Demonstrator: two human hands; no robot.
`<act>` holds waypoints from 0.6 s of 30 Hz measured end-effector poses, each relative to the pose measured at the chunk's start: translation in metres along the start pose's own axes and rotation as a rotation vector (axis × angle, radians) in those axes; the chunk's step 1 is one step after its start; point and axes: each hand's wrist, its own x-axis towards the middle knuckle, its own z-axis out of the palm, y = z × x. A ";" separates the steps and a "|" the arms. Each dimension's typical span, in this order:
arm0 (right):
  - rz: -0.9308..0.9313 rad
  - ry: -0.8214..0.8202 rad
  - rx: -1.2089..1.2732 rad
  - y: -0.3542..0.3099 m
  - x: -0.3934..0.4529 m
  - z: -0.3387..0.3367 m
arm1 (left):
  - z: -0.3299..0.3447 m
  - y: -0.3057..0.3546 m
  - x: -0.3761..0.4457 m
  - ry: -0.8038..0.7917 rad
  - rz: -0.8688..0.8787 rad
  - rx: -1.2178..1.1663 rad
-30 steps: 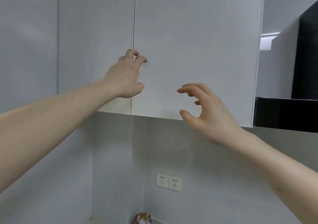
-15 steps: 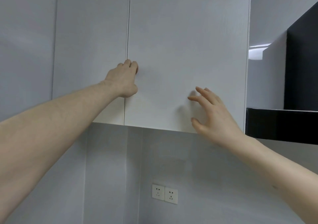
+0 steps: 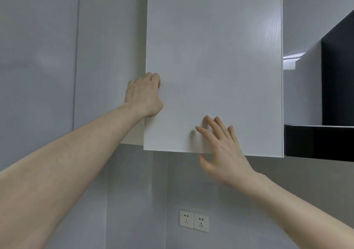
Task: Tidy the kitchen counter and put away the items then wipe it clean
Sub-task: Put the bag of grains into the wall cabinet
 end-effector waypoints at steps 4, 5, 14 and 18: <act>-0.001 0.013 0.097 -0.033 -0.014 -0.001 | -0.027 -0.004 -0.018 0.093 0.062 0.006; -0.003 0.019 0.114 -0.042 -0.018 -0.002 | -0.034 -0.005 -0.023 0.117 0.076 0.006; -0.037 0.081 0.223 -0.093 -0.049 -0.023 | -0.096 0.013 -0.058 0.146 0.121 -0.095; -0.049 0.107 0.256 -0.102 -0.057 -0.040 | -0.125 0.029 -0.071 0.163 0.161 -0.186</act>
